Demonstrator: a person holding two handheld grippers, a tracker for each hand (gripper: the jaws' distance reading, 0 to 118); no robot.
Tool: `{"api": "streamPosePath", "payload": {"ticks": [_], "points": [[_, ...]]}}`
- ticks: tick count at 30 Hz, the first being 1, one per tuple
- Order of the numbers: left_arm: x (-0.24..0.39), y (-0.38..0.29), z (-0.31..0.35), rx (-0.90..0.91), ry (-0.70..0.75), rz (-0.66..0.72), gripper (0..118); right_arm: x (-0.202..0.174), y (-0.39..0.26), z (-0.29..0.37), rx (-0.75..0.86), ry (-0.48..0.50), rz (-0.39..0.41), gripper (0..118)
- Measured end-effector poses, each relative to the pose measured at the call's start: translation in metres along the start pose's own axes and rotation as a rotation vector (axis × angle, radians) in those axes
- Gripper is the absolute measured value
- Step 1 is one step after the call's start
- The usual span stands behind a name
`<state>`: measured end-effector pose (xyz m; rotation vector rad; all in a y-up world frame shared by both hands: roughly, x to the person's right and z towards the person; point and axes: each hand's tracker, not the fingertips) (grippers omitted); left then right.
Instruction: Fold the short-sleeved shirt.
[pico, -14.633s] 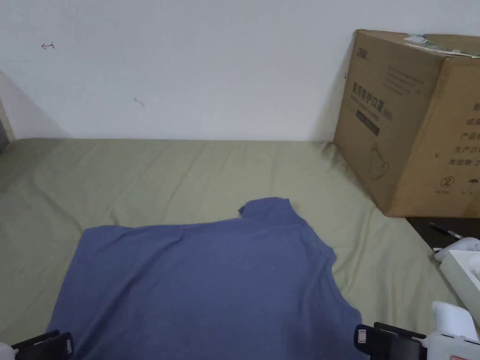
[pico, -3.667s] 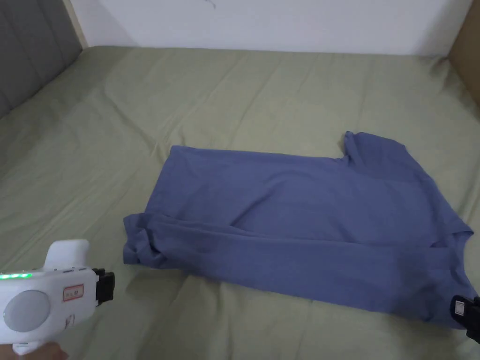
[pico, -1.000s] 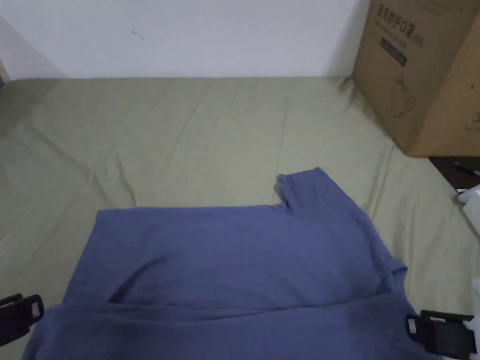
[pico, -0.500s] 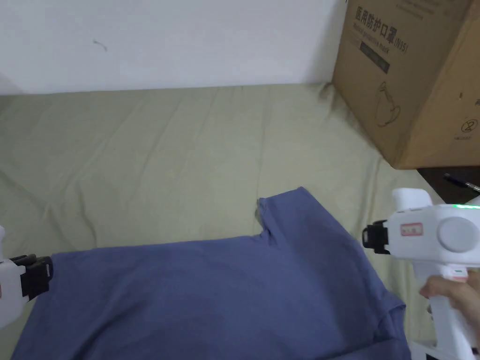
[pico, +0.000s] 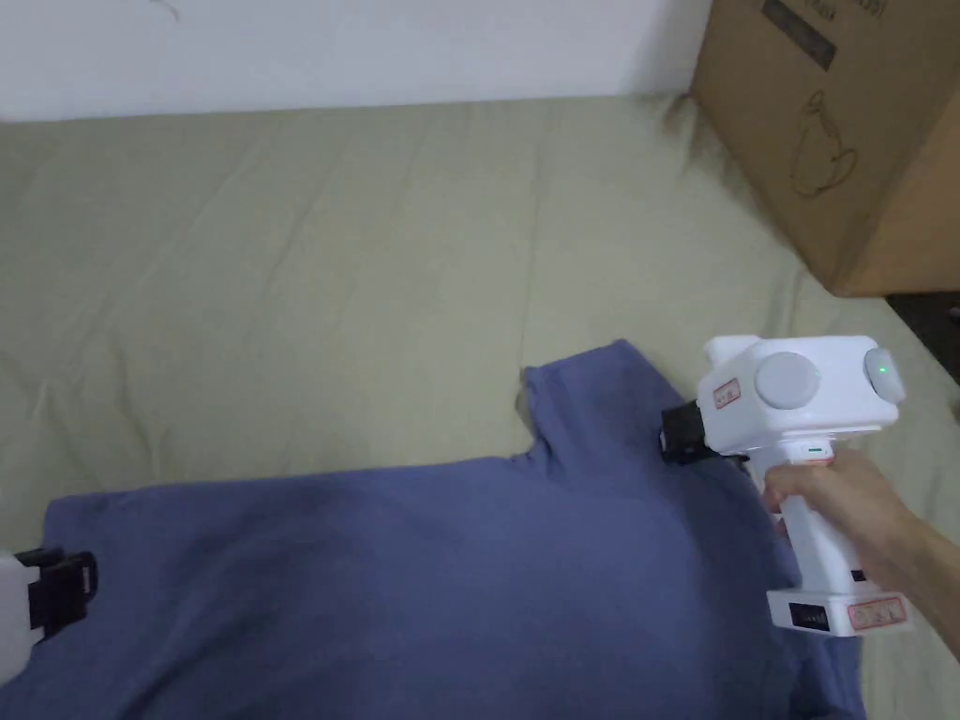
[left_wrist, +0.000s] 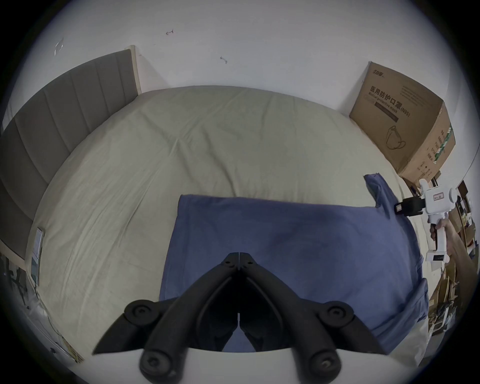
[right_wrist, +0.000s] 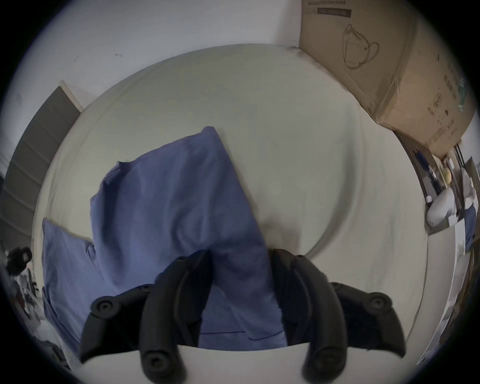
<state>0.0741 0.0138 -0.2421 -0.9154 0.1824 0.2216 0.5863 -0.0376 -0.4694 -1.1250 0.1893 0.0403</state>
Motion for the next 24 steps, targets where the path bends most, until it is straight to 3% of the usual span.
{"api": "streamPosePath", "payload": {"ticks": [1,3,4,5,6,7,8,9,12,16,19,20,21,22,24], "points": [[0.0,0.0,-0.005,-0.007,0.005,-0.001,0,0.001,-0.002,0.003,0.013,0.014,0.034,41],[-0.007,0.004,-0.012,-0.025,0.007,0.0,0,0.006,-0.002,0.007,0.011,-0.007,0.043,4],[-0.011,0.006,-0.014,-0.032,0.01,0.008,3,0.01,-0.001,0.01,0.003,0.028,0.022,1],[-0.014,0.012,-0.013,-0.034,0.012,0.014,14,0.013,0.0,0.01,0.002,0.031,0.008,1],[-0.019,0.016,-0.016,-0.043,0.004,0.02,37,0.013,0.001,0.012,0.007,0.036,-0.004,1],[-0.024,0.019,-0.019,-0.051,0.002,0.037,74,0.013,0.002,0.014,0.008,0.039,-0.005,1],[-0.03,0.025,-0.025,-0.068,-0.002,0.047,96,0.012,0.001,0.017,0.014,0.039,0.0,1],[-0.033,0.031,-0.031,-0.087,0.02,0.045,105,0.012,0.001,0.02,0.023,0.036,0.006,1],[-0.039,0.049,-0.042,-0.05,0.164,0.055,105,0.008,0.002,0.026,0.035,0.029,0.03,1],[-0.04,0.073,-0.07,-0.11,0.085,0.079,105,0.009,0.004,0.028,0.035,0.035,0.035,1],[-0.036,0.08,-0.1,-0.121,0.097,-0.009,103,0.009,0.004,0.026,0.031,0.035,0.032,1],[-0.033,0.08,-0.112,-0.146,0.112,-0.022,96,0.009,0.004,0.025,0.031,0.031,0.034,1],[-0.032,0.078,-0.121,-0.191,0.131,-0.012,76,0.009,0.004,0.025,0.031,0.028,0.035,1],[-0.03,0.075,-0.128,-0.222,0.15,-0.01,66,0.007,0.004,0.024,0.029,0.027,0.037,1],[-0.02,0.067,-0.126,-0.151,0.183,-0.051,56,0.007,0.005,0.022,0.025,0.027,0.041,1]]}}
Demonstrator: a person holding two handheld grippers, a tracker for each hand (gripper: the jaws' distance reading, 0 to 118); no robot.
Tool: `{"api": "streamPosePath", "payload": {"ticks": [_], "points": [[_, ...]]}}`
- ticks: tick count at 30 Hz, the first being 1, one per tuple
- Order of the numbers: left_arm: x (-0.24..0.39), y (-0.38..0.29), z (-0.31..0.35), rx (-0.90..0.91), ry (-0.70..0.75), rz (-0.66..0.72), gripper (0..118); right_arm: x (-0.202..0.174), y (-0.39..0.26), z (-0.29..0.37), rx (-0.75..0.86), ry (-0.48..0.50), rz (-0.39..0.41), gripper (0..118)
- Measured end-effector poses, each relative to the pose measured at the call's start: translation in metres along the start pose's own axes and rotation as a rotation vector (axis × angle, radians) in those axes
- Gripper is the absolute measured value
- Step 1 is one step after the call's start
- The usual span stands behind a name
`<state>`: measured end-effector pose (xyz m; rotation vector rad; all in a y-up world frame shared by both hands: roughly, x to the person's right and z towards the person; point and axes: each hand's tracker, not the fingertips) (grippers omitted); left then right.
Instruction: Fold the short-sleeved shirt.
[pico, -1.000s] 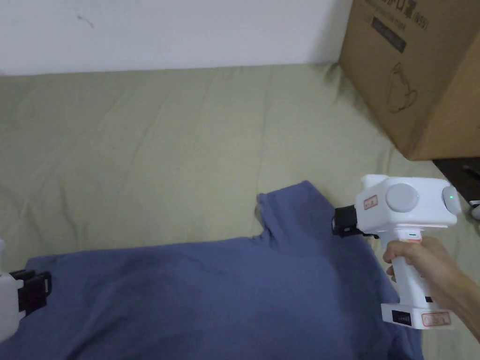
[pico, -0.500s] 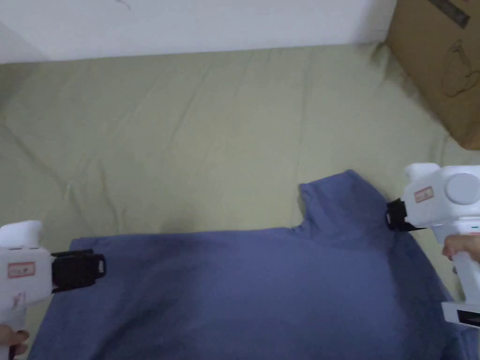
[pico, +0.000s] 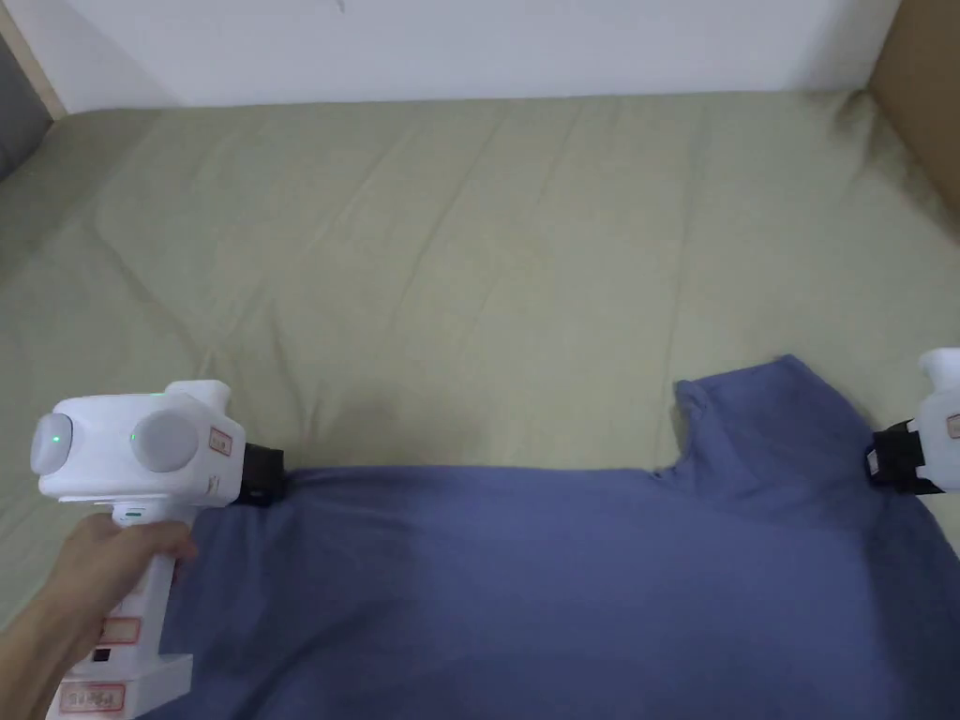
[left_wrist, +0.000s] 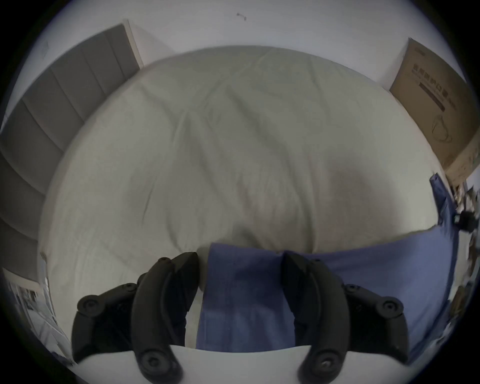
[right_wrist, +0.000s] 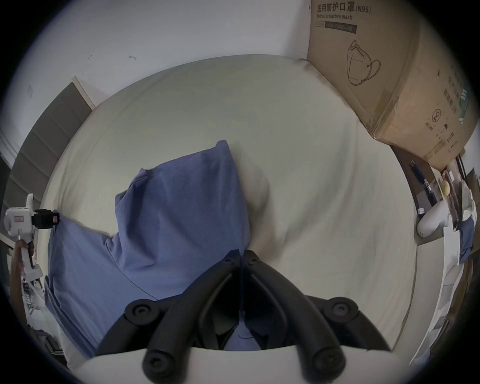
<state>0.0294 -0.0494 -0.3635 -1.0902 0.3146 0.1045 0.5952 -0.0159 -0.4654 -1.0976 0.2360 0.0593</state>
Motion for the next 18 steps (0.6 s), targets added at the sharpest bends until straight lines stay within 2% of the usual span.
{"api": "streamPosePath", "payload": {"ticks": [1,3,5,6,12,18], "points": [[0.001,-0.002,0.001,0.014,-0.007,-0.043,53,0.0,0.002,-0.001,-0.004,-0.001,0.004,1],[0.004,0.001,0.004,0.004,-0.019,-0.042,47,0.0,0.004,0.0,-0.009,-0.002,0.008,1],[0.006,0.006,0.014,-0.008,-0.083,-0.018,7,0.0,0.003,0.007,-0.002,0.002,-0.001,1],[0.008,0.007,0.02,-0.007,-0.077,-0.012,2,0.0,0.002,0.013,0.008,0.004,-0.002,1],[-0.001,0.002,0.075,0.091,-0.097,-0.055,2,0.002,-0.011,0.073,0.074,0.021,0.021,1],[-0.032,-0.054,0.172,0.216,-0.145,-0.024,2,-0.001,-0.063,0.164,0.192,0.044,0.043,1]]}}
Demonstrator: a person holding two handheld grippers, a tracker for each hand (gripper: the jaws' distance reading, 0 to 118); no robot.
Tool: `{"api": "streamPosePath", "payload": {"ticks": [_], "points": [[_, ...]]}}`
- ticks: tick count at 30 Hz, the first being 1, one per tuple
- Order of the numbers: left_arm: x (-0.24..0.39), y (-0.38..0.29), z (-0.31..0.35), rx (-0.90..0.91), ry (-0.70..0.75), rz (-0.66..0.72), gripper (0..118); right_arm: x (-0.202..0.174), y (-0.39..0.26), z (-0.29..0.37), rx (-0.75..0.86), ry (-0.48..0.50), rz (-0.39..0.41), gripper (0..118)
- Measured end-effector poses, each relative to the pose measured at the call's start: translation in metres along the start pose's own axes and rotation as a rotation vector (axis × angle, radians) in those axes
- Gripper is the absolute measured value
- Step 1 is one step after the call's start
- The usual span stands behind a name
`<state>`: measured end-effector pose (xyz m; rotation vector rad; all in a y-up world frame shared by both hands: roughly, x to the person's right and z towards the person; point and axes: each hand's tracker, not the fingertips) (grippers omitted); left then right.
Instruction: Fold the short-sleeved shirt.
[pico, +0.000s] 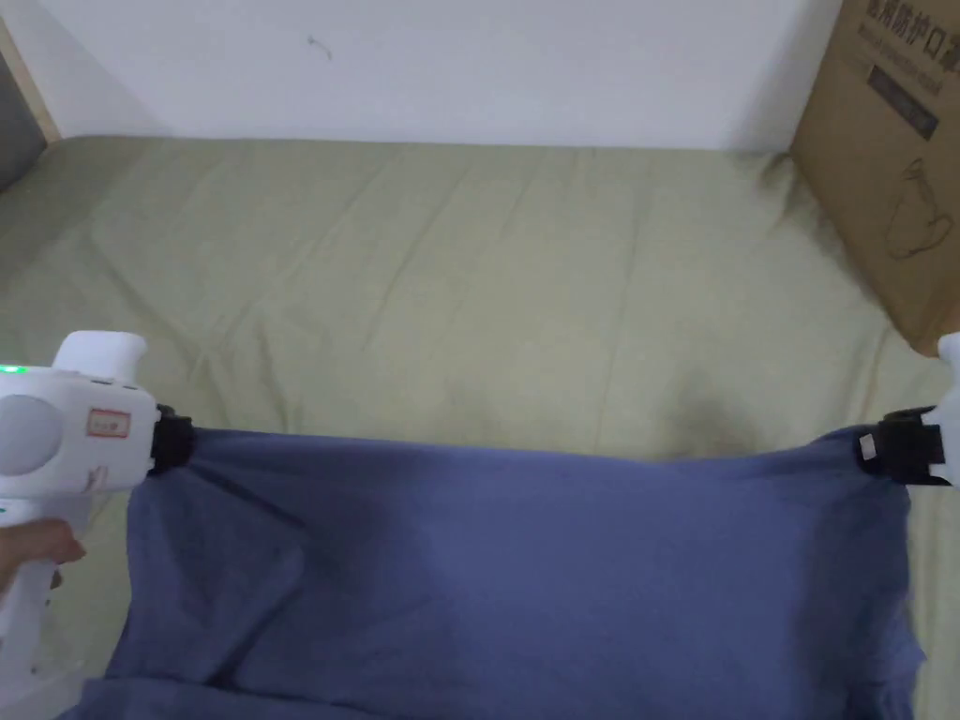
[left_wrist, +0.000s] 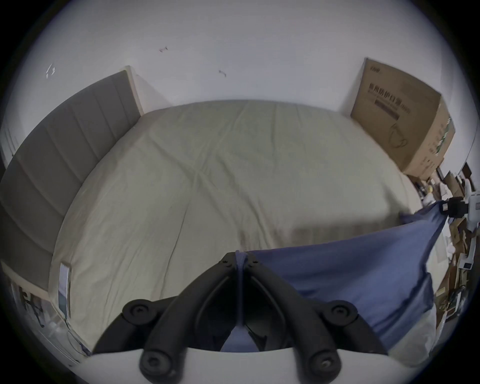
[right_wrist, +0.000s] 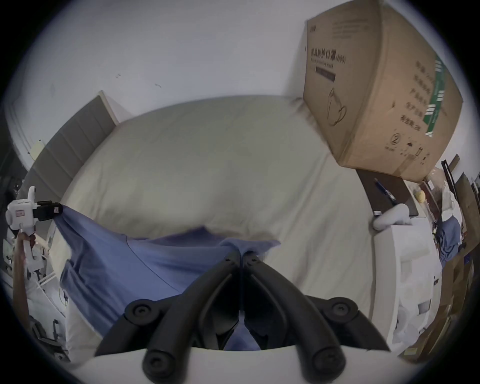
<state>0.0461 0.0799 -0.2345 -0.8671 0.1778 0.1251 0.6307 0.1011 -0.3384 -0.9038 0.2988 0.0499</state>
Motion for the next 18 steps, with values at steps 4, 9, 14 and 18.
{"api": "streamPosePath", "payload": {"ticks": [4,9,14,18], "points": [[-0.014,-0.057,0.058,0.016,-0.038,0.039,2,-0.006,-0.059,0.057,0.009,0.017,-0.013,1],[-0.032,-0.139,0.075,-0.051,-0.06,0.051,2,-0.019,-0.157,0.088,-0.076,0.028,0.013,1],[-0.042,-0.183,0.062,-0.126,-0.085,0.158,2,-0.03,-0.242,0.069,-0.196,-0.02,-0.011,1],[-0.042,-0.194,0.049,-0.134,-0.044,0.132,3,-0.037,-0.267,0.054,-0.212,-0.015,-0.03,1]]}}
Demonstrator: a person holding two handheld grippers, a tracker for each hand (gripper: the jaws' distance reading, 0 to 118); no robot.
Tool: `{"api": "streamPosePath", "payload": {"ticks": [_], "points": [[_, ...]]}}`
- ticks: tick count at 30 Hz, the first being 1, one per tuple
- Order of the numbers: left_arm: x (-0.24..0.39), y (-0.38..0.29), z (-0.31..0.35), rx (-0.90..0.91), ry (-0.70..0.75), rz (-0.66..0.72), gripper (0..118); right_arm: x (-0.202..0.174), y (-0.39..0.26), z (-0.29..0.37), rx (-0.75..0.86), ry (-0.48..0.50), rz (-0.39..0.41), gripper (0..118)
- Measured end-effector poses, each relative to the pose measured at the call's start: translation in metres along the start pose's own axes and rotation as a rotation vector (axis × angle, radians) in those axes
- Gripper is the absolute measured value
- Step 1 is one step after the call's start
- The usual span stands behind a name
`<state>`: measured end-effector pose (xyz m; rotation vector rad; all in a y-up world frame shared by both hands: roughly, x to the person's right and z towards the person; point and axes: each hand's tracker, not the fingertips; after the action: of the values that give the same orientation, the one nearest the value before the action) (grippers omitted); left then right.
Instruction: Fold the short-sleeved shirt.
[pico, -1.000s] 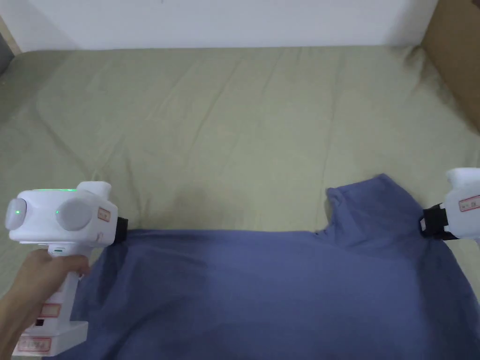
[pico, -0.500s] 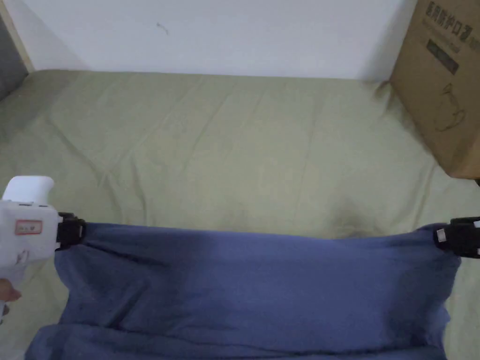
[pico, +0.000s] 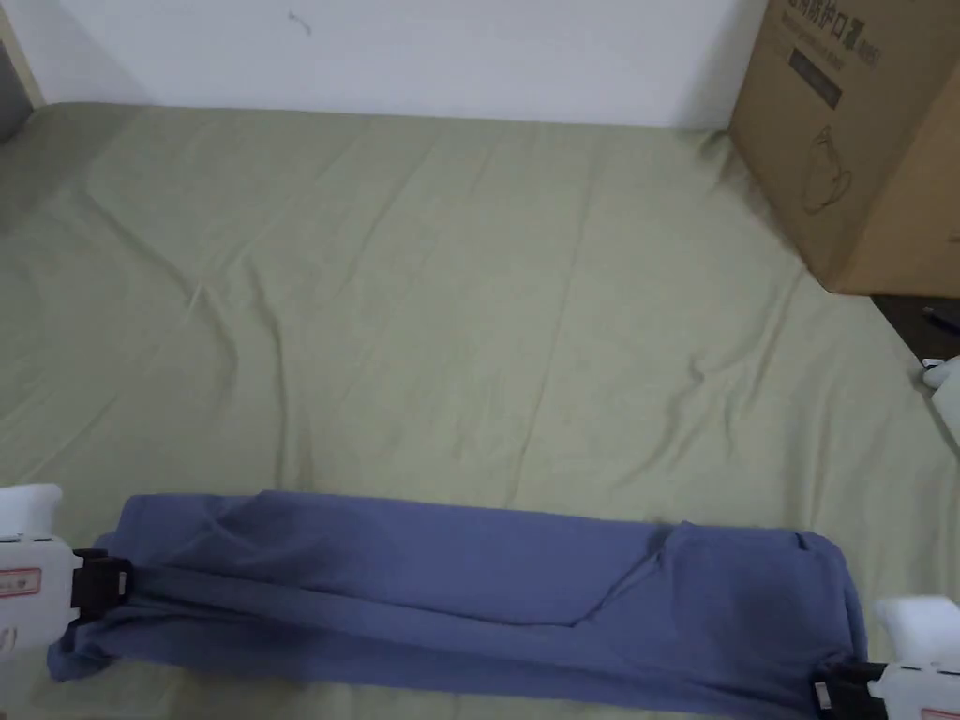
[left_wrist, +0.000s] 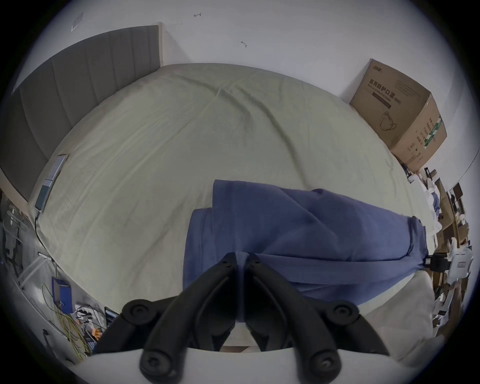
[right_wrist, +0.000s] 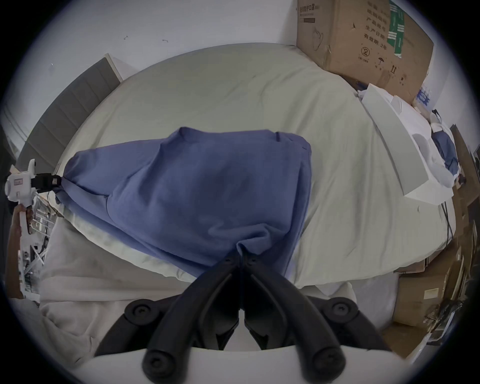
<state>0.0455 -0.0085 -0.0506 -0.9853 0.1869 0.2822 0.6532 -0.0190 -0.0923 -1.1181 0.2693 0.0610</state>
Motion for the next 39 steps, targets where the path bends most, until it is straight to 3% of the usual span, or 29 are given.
{"api": "streamPosePath", "payload": {"ticks": [1,2,3,4,5,6,12,14,15,16,18,19,22,26,29,30,31,34,39], "points": [[0.005,-0.002,0.002,0.008,0.013,-0.011,9,0.0,0.0,-0.001,0.007,0.001,0.0,1],[0.007,-0.002,0.001,0.016,0.044,-0.039,23,0.001,0.004,0.001,0.014,-0.01,-0.008,7],[0.008,-0.002,0.001,0.01,0.091,-0.055,47,0.0,0.006,0.004,0.014,-0.017,-0.018,26],[0.008,-0.002,0.001,-0.003,0.127,-0.064,86,0.0,0.007,0.007,0.018,-0.017,-0.023,65],[0.008,0.001,0.004,-0.006,0.125,-0.053,102,-0.001,0.008,0.011,0.037,-0.014,-0.023,96],[0.006,0.0,0.012,0.02,0.108,-0.035,105,0.0,0.01,0.019,0.06,-0.013,-0.025,108],[0.003,-0.001,0.063,0.11,-0.107,0.162,105,-0.013,0.029,0.062,0.278,0.055,-0.085,92],[-0.001,-0.004,0.063,0.134,-0.143,0.156,103,-0.026,0.037,0.071,0.36,0.106,-0.093,59],[0.006,-0.003,0.069,0.154,-0.14,0.123,95,-0.035,0.04,0.075,0.405,0.14,-0.065,37],[0.013,-0.003,0.074,0.183,-0.135,0.088,66,-0.047,0.043,0.077,0.442,0.153,-0.019,15],[0.021,0.0,0.078,0.175,-0.122,0.038,9,-0.07,0.05,0.076,0.489,0.089,-0.012,7],[0.024,-0.001,0.076,0.179,-0.125,0.046,2,-0.078,0.053,0.075,0.509,0.119,-0.031,0],[0.028,-0.004,0.072,0.135,-0.186,0.041,0,-0.102,0.057,0.072,0.591,0.156,-0.081,0],[0.024,-0.016,0.067,0.107,-0.213,0.035,0,-0.139,0.059,0.062,0.606,0.169,0.05,0],[-0.002,-0.018,0.061,0.11,-0.261,0.15,0,-0.156,0.061,0.055,0.6,0.167,0.061,0],[-0.014,-0.019,0.059,0.108,-0.304,0.204,2,-0.159,0.062,0.051,0.599,0.174,0.057,0],[-0.026,-0.018,0.057,0.087,-0.36,0.238,23,-0.16,0.063,0.049,0.583,0.195,0.053,0],[-0.045,-0.011,0.053,0.046,-0.446,0.275,111,-0.168,0.064,0.043,0.56,0.193,0.066,0],[-0.094,0.004,0.024,0.034,-0.551,0.444,115,-0.176,0.063,0.031,0.484,0.222,0.076,0]]}}
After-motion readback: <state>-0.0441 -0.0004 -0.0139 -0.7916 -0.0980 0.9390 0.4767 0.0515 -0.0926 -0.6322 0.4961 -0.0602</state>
